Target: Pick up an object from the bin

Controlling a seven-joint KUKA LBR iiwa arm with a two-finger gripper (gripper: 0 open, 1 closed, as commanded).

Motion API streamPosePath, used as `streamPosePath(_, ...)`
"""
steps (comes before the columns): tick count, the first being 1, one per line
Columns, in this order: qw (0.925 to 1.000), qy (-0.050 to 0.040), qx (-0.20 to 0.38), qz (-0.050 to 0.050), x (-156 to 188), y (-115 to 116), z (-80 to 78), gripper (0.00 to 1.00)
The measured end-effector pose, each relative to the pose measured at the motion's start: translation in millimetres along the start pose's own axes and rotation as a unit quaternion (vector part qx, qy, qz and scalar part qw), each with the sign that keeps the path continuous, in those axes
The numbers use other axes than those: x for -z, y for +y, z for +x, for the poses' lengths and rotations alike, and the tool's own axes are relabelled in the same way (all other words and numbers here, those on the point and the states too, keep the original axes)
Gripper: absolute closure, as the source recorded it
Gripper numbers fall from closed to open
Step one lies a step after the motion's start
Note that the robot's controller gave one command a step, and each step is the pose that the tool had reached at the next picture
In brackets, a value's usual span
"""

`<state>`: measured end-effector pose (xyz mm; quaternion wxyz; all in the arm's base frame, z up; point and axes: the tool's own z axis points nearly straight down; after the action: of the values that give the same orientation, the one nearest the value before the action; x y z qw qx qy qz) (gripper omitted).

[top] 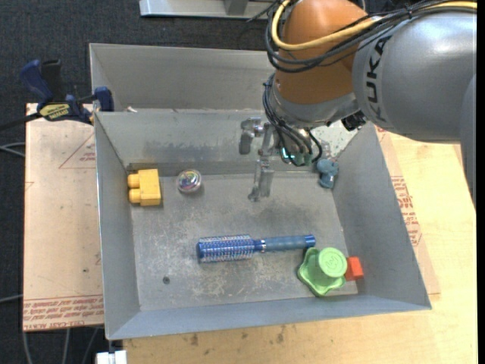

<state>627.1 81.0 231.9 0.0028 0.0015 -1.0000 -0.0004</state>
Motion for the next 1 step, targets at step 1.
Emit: streamPosePath(1,0.9899,0.0001,0.142,0.000,-165.9,-10.8,80.5,0.00)
